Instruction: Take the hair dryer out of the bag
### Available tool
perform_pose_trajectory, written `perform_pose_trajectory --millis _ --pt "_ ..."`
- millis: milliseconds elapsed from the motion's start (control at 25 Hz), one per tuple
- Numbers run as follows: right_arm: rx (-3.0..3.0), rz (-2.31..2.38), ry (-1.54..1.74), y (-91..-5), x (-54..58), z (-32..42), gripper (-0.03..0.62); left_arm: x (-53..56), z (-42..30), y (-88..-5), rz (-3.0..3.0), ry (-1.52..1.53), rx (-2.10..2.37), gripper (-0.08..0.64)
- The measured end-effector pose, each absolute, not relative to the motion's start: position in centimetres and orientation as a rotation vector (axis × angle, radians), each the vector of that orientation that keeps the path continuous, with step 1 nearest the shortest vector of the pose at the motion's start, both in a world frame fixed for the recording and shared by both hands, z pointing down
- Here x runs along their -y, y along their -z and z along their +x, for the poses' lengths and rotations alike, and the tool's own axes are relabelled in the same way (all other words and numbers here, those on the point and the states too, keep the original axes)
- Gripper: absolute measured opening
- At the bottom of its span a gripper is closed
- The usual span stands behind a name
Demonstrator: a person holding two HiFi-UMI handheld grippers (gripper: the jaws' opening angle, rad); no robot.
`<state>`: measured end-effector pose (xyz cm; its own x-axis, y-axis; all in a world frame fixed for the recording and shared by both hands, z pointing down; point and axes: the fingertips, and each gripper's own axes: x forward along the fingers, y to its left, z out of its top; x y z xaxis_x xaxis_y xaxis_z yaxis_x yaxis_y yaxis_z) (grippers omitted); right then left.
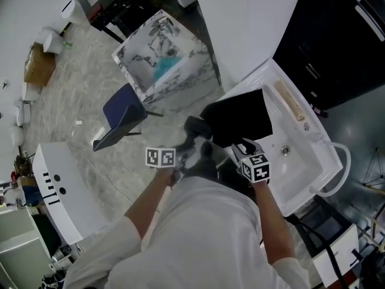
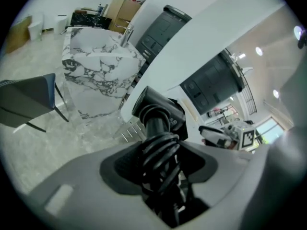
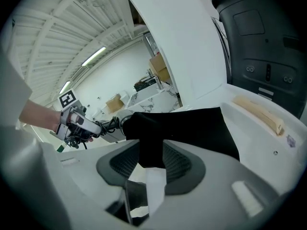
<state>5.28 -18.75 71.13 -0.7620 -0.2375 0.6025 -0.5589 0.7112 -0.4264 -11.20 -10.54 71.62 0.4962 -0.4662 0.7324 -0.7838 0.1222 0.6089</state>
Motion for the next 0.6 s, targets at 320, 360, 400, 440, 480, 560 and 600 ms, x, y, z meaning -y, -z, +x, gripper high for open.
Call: perform_pose_trajectory --millis 320,360,400,440,480,560,600 --pt "2.388 0.673 -0.833 -69.9 17.9 4.0 0.153 9.8 -13.1 -69.0 1.587 -0.257 1.123 0.222" --pt "2.385 0.685 -0.834 -69.6 17.6 3.7 0.153 9.9 -13.3 -68.7 1.600 -0.251 1.116 0.222" --pt "2.384 0.698 -0.836 -69.3 17.3 3.5 0.153 10.0 -13.4 -68.5 1.613 -0.245 1.107 0.222" --pt "2.384 0.711 -0.840 -69.0 16.9 3.3 0.153 10.1 -13.5 -68.2 1.628 -0.239 1.098 0.222" --pt "2.384 0.723 -0.842 -68.7 16.5 3.0 0.153 10.1 -13.6 -67.9 1.644 -0.232 1.089 0.222" --pt "2.378 0.748 -0.840 -68.3 15.6 2.7 0.153 10.2 -13.7 -67.3 1.674 -0.215 1.070 0.222" --pt "2.374 0.762 -0.838 -68.0 15.2 2.7 0.153 10.2 -13.7 -67.0 1.686 -0.206 1.059 0.222"
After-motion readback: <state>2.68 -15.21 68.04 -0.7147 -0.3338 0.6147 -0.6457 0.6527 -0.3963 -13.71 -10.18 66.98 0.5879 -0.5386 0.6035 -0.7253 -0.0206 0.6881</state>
